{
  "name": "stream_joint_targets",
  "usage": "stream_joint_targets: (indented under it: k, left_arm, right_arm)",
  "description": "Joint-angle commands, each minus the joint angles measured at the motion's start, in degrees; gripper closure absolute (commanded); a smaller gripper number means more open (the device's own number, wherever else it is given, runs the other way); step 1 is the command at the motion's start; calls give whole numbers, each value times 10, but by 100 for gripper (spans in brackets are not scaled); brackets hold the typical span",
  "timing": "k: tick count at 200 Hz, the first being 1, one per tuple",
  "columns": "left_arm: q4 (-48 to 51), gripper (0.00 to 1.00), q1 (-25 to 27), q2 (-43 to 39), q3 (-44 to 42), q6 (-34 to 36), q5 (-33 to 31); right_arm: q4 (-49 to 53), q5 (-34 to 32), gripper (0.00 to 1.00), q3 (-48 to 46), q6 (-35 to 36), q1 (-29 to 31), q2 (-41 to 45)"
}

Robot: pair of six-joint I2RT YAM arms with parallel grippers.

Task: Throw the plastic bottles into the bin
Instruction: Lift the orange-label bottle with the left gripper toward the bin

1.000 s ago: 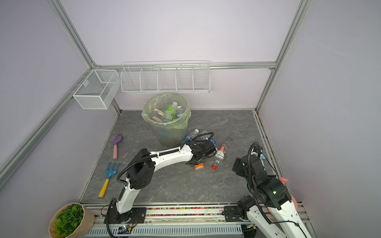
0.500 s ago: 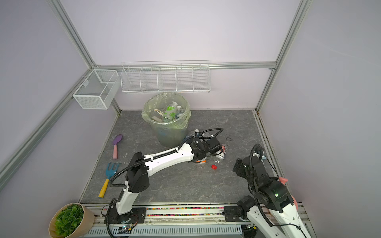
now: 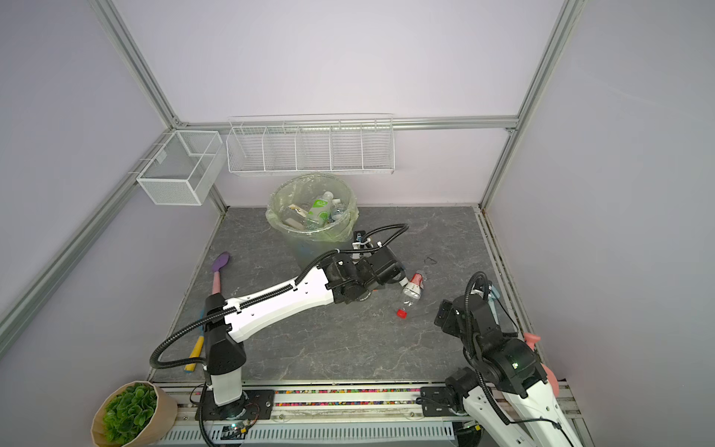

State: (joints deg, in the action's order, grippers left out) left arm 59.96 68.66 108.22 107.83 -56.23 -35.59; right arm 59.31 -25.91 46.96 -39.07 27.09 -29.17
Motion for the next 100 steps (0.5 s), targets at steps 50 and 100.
stream_joint_targets:
  k: [50,100]
  left_arm:
    - [-71,100,7,-114,-39,112,-108]
    - [-188,100,7,-219,-103,241,-171]
  right_arm:
    - [-11,16,12,-19,-21,-2,-2]
    - [-15,25,12,-24,-26,-2,-2]
